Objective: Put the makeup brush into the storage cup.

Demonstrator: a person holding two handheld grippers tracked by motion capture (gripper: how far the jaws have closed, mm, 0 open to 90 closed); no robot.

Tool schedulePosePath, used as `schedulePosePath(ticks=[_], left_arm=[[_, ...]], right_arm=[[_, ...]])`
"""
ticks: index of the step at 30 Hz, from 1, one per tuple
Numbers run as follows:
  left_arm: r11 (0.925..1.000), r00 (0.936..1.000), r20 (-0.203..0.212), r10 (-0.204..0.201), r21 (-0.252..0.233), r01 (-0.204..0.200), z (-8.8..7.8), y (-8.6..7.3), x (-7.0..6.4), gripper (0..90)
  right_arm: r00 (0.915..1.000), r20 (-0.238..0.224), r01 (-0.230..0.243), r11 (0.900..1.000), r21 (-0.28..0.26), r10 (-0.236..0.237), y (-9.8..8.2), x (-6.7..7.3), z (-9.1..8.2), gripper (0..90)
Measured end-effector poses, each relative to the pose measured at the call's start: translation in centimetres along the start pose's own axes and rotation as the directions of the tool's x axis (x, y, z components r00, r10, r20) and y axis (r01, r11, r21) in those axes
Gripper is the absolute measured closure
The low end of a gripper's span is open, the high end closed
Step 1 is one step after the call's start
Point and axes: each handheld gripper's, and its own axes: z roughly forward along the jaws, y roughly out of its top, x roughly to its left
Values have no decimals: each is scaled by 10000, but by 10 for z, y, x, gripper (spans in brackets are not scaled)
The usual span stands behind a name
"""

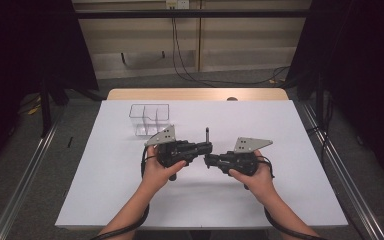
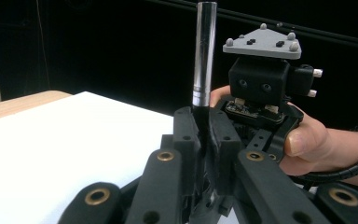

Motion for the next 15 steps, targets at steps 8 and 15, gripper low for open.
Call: schedulePosePath(ticks=[8, 15], left_arm=[[9998, 9998, 21, 177, 87, -177, 1, 1, -2, 837], [9998, 9998, -20, 198, 68, -198, 0, 2, -2, 837]], right_arm=[[9999, -31, 159, 9998, -85, -159, 0, 1, -2, 808], [9995, -214, 222, 9989, -421, -231, -1, 2, -7, 693]])
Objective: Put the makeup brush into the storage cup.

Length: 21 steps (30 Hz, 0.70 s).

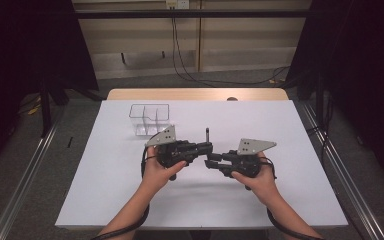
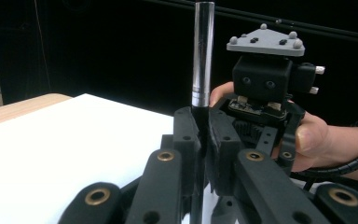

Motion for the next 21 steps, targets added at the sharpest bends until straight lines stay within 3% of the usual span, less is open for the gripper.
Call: schedulePosePath(ticks=[12, 21], left_arm=[[10000, 10000, -90, 3, -64, -3, -3, 2, 1, 837], [10000, 9997, -237, 48, -37, -49, -7, 3, 1, 837]], right_arm=[[9994, 291, -155, 9977, -653, 175, -2, -6, -12, 434], [9994, 268, -223, 9982, -565, 238, -2, -8, -15, 280]])
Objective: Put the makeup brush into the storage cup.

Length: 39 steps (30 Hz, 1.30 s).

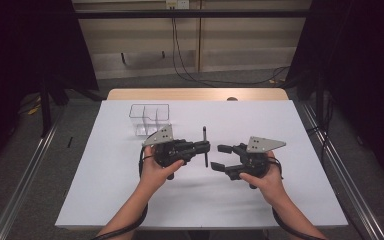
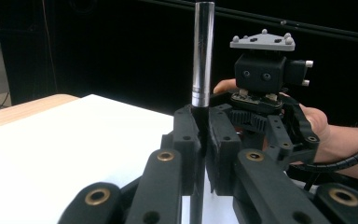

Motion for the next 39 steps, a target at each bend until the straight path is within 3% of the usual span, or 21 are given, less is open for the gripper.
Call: schedulePosePath(ticks=[5, 15, 23, 39], left_arm=[[10000, 10000, -61, -15, -38, 15, -3, 0, 0, 837], [9999, 9998, -181, 49, -120, -51, -6, 2, 1, 837], [10000, 9997, -250, 68, -41, -69, -7, 2, 2, 837], [10000, 9992, -387, 65, 15, -64, -10, 1, 3, 837]], right_arm=[[9999, -35, -113, 9999, -28, 113, -1, -1, -1, 177], [9996, 157, -212, 9996, -197, 215, -2, -2, -5, 83], [9995, 216, -231, 9986, -469, 241, -2, -6, -13, 43], [9975, 684, -150, 9990, -423, 178, -4, -10, -28, 38]])
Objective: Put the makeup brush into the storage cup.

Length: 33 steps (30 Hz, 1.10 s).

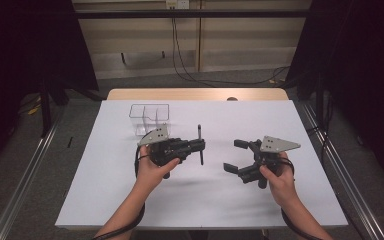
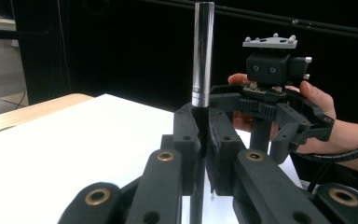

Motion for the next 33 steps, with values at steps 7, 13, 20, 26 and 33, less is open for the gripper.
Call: schedulePosePath(ticks=[7, 13, 20, 26, 33], left_arm=[[10000, 9998, -186, -3, 29, 4, -3, 1, 3, 837], [10000, 9992, -395, 9, 29, -8, -8, 3, 8, 837], [10000, 9983, -581, -15, -53, 12, -13, 5, 13, 837], [10000, 9972, -745, -10, -14, 9, -17, 5, 17, 837], [10000, 9954, -958, 22, -48, -26, -24, 8, 21, 837]], right_arm=[[9998, 198, -16, 10000, 34, 16, -2, -2, -10, 38], [9994, 347, -28, 10000, 17, 27, -4, -5, -18, 38], [9988, 484, -24, 10000, 17, 23, -6, -7, -24, 38], [9981, 615, -51, 10000, -16, 52, -8, -8, -28, 38], [9971, 753, -66, 10000, -39, 68, -12, -10, -33, 38]])
